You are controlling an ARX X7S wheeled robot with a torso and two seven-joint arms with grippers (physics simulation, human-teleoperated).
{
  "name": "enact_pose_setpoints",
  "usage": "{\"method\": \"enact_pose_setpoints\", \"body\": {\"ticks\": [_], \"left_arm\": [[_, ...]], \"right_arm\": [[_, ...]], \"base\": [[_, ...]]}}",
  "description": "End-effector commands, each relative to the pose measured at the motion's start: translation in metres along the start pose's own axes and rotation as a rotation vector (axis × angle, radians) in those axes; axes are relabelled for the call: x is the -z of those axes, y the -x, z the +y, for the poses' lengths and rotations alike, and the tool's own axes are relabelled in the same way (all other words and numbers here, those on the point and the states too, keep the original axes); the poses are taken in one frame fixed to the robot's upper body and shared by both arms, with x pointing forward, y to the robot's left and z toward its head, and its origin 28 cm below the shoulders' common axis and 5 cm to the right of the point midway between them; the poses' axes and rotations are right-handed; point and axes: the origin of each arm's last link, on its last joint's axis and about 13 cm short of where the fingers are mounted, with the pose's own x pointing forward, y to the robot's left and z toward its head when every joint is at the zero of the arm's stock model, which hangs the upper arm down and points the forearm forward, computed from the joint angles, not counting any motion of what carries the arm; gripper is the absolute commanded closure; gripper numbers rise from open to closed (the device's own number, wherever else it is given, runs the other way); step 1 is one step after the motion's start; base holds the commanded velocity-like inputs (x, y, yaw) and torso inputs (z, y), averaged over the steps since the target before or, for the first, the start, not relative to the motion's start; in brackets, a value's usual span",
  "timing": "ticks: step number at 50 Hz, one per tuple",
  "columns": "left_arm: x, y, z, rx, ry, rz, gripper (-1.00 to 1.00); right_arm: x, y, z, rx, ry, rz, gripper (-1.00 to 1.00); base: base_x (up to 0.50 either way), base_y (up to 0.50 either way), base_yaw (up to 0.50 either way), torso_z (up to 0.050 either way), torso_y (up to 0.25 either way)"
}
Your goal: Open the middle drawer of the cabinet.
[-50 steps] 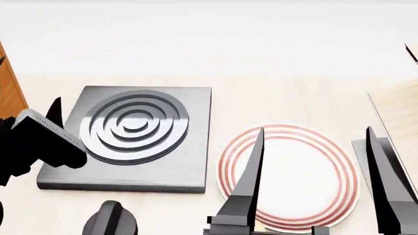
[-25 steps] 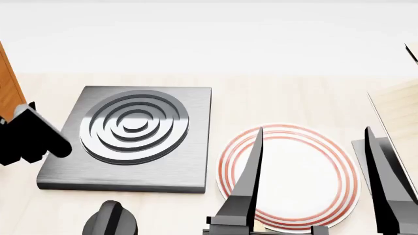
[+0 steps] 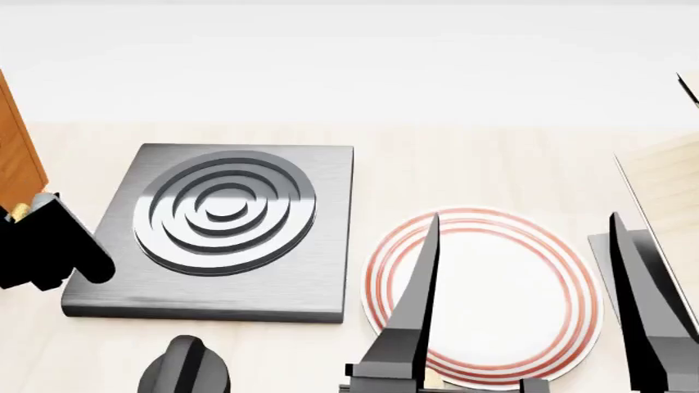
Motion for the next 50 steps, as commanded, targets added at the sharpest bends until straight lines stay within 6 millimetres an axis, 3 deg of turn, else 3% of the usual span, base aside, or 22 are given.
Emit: {"method": "enact_pose_setpoints", "body": {"ticks": [1, 29, 50], "left_arm": [[0.003, -0.004, -0.004, 0.068, -0.027, -0.019, -1.0], [0.018, -0.009, -0.005, 0.062, -0.098, 0.045, -1.0], [0.022, -0.007, -0.018, 0.107, -0.121, 0.045, -1.0]], "right_arm": [[0.0, 0.0, -0.002, 0.012, 0.012, 0.004, -1.0], [0.001, 0.001, -0.001, 0.004, 0.009, 0.01, -1.0], [0.001, 0.0, -0.002, 0.009, 0.009, 0.009, -1.0]], "base": [[0.0, 0.0, 0.0, 0.0, 0.0], [0.0, 0.0, 0.0, 0.0, 0.0], [0.0, 0.0, 0.0, 0.0, 0.0]]}}
